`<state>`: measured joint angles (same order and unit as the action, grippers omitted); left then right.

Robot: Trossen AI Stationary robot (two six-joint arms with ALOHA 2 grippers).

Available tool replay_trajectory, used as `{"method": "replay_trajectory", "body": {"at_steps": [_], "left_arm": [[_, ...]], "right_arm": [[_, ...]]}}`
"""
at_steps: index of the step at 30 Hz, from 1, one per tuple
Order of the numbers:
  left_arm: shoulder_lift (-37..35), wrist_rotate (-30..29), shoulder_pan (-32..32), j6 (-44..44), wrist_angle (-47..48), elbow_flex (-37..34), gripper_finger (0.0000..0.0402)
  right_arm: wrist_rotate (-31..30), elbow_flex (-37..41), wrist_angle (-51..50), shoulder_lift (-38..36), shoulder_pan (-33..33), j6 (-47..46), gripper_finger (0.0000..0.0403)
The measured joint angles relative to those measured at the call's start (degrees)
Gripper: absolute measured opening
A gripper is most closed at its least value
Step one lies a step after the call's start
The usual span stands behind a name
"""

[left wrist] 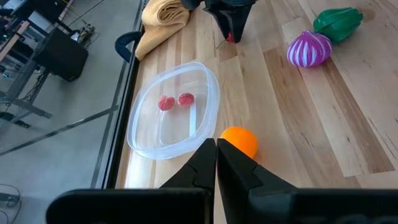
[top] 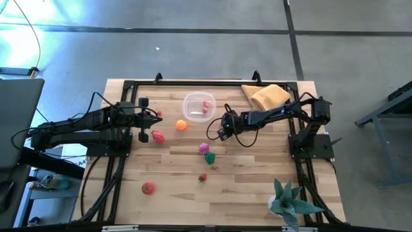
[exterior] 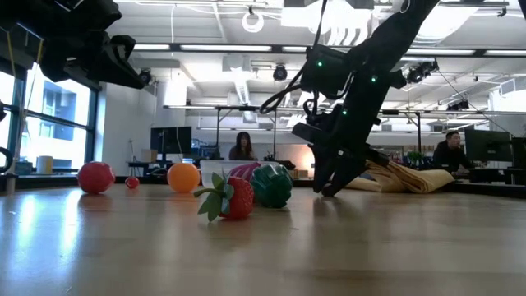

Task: Pick and placing Produce into tupperware
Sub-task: Put the dark red cherry into the transparent bin

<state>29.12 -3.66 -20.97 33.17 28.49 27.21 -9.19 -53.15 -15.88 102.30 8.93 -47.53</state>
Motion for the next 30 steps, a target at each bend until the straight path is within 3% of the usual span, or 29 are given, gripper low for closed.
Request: {"method": "replay_trajectory", "body": {"at_steps": [9, 30], "left_arm": [[-0.02, -0.01, -0.02, 0.0, 0.0, 0.01, 0.0005], [-0.01, 0.0, 0.0, 0.0, 0.0, 0.0, 0.0005]], "right_arm": [[0.38, -0.01, -1.14, 0.04, 0.0, 0.81, 0.0146], [0.68, 0.09, -2.07, 0.09, 0.0, 1.53, 0.0076]]}}
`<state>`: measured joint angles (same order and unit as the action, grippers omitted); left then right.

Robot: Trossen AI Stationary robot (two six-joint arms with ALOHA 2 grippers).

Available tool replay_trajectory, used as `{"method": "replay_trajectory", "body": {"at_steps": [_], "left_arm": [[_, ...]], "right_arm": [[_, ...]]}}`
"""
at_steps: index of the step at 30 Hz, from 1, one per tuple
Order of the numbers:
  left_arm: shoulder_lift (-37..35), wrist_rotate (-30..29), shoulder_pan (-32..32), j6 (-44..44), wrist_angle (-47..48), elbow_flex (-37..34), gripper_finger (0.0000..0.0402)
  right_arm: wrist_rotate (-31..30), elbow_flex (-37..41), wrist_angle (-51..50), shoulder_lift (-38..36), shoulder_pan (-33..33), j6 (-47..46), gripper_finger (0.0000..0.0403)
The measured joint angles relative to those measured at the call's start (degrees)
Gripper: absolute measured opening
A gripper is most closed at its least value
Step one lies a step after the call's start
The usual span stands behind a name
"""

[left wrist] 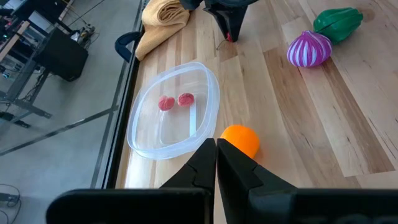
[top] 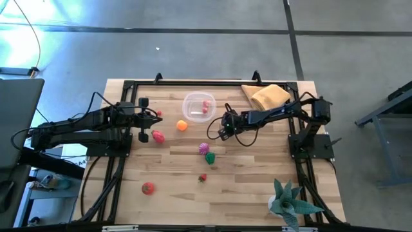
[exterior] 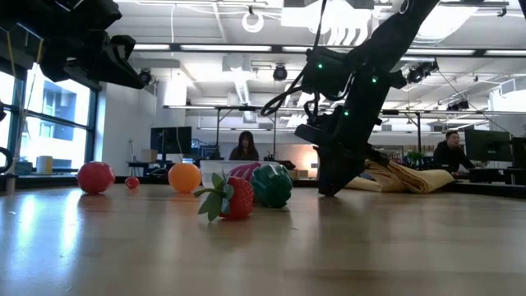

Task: Pick and placing Produce into tupperware
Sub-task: Put the dark red cherry into the transparent bin

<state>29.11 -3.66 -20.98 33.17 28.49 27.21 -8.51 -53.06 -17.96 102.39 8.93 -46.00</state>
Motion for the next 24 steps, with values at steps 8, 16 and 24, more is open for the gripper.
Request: {"method": "replay_trajectory", "body": {"at_steps": [8, 16, 24], "left_arm": [[0.01, -0.01, -0.01, 0.0, 0.0, 0.0, 0.0005], [0.01, -0.02, 0.0, 0.0, 0.0, 0.0, 0.0005], [0.01, -0.01, -0.01, 0.0, -0.02, -0.01, 0.0005]], "right_arm": [[0.2, 0.13, 0.05, -0.49, 0.0, 1.27, 0.0074], [0.86, -3.43, -3.67, -5.7, -0.31, 6.94, 0.0074], [0.17, -13.57, -6.62, -8.19, -0.26, 25.41, 0.0074]]}}
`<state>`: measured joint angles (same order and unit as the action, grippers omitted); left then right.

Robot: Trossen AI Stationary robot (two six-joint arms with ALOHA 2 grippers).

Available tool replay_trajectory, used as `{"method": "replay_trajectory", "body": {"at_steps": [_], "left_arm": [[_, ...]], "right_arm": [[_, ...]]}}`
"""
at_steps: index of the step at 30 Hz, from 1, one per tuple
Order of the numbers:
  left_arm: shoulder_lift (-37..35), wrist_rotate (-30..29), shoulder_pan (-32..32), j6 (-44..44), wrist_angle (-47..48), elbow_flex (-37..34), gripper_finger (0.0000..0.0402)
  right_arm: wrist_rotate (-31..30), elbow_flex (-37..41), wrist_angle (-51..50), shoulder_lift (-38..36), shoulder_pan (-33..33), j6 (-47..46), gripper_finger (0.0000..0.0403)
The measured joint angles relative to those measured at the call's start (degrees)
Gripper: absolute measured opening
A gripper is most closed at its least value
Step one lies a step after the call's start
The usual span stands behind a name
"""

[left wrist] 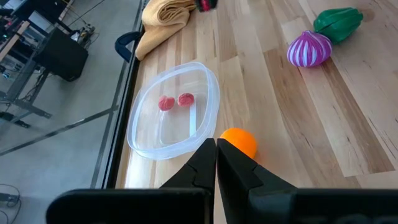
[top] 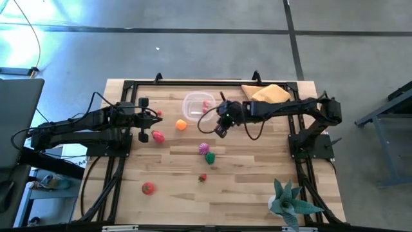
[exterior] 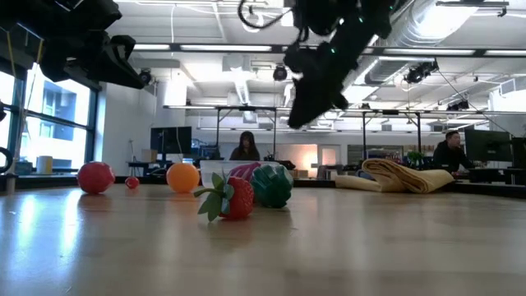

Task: Pick and placing Produce into tupperware
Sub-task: Put the dark red cherry into the transparent bin

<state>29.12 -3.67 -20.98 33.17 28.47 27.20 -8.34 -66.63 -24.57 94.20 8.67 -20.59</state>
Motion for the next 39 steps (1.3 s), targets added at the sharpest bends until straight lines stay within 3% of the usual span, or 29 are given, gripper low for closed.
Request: {"method": "replay_trajectory", "body": {"at_steps": [7, 13, 21, 31, 39], "left_arm": [[-0.02, 0.01, -0.01, 0.0, 0.02, 0.0, 0.0005], [-0.02, -0.01, 0.0, 0.0, 0.01, 0.0, 0.0005], [-0.02, 0.01, -0.01, 0.0, 0.0, 0.0, 0.0005], [-0.01, 0.01, 0.0, 0.0, 0.0, 0.0, 0.0005], [0.0, 0.01, -0.01, 0.0, 0.0, 0.0, 0.0005]], "right_arm": [[0.59, -10.75, -0.07, -0.01, 2.79, 12.35, 0.0074], [6.44, -18.53, -2.66, 2.14, 8.76, 16.92, 0.0074], [12.95, -32.05, -11.66, 17.36, 14.63, 20.79, 0.0074], [13.13, -51.29, -23.51, 39.76, 14.9, 29.9, 0.0074], [11.63, -62.2, -29.19, 48.2, 15.06, 33.37, 0.0074]]}}
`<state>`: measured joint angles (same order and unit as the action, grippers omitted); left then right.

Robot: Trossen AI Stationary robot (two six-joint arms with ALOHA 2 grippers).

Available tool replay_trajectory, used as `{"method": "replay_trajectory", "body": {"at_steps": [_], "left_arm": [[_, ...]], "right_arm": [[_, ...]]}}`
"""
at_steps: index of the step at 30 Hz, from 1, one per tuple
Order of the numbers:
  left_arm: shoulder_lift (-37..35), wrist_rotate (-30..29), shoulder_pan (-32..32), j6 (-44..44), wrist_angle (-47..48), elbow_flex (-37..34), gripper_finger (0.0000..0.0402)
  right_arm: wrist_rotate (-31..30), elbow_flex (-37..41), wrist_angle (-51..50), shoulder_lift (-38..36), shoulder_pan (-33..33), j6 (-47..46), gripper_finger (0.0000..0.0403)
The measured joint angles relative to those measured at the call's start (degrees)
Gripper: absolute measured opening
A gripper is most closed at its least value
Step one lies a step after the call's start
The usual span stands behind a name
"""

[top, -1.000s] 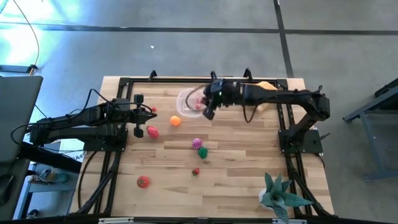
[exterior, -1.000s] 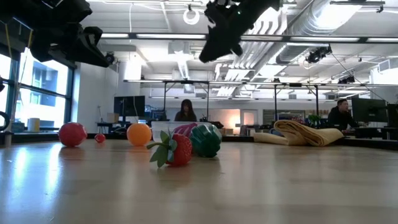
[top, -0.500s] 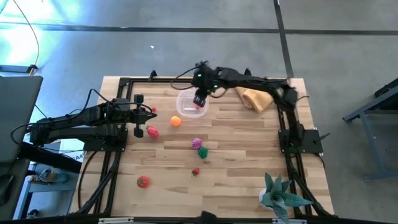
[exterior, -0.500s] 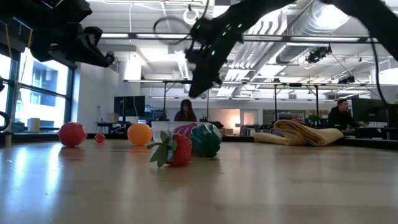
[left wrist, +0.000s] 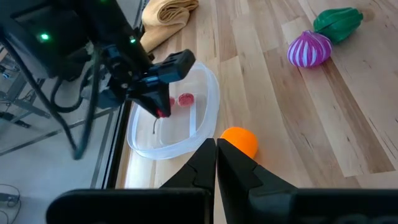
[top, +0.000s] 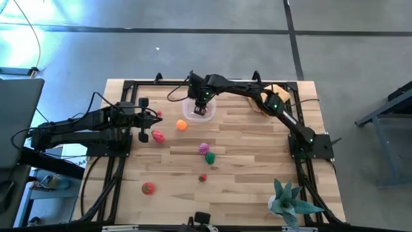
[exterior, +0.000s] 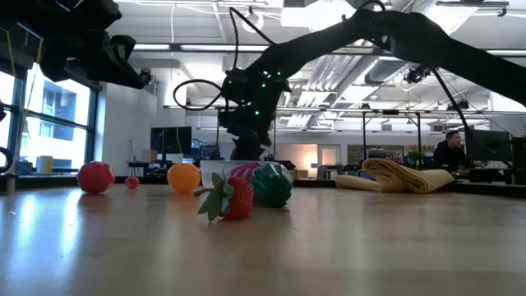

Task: Pick and placing Produce into tupperware
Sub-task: Put the dark red cherry into the transparent bin

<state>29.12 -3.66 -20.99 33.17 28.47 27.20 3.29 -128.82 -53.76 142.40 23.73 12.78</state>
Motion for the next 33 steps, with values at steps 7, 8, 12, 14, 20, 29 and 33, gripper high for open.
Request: {"method": "replay_trajectory", "body": {"at_steps": [7, 8, 12, 14, 20, 29, 33], "left_arm": [[-0.02, 0.0, 0.0, 0.0, 0.0, 0.0, 0.0005], [0.0, 0.0, 0.01, 0.0, 0.01, 0.0, 0.0005], [-0.01, -0.01, 0.01, 0.0, 0.0, 0.0, 0.0005], [0.0, 0.0, 0.0, 0.0, 0.0, 0.0, 0.0005], [-0.01, -0.01, 0.0, 0.0, 0.0, 0.0, 0.0005], [-0.01, 0.0, 0.0, 0.0, 0.0, 0.01, 0.0005], [-0.01, 0.0, 0.0, 0.0, 0.0, 0.0, 0.0005]], "right_arm": [[0.4, -0.47, -2.26, 0.23, 0.34, -0.26, 0.0074], [0.88, -0.47, -2.6, 0.23, 0.43, -0.27, 0.0074], [1.38, -0.47, -4.57, 0.23, 0.55, -0.27, 0.0074], [1.4, -0.47, -4.88, 0.23, 0.65, 0.04, 0.0074], [1.66, -0.45, -5.13, 0.23, 0.74, 1.53, 0.0074], [2.27, -0.43, -5.13, 0.23, 0.79, 1.7, 0.0109], [1.69, -0.43, -5.08, 0.23, 0.79, 1.7, 0.0133]]}}
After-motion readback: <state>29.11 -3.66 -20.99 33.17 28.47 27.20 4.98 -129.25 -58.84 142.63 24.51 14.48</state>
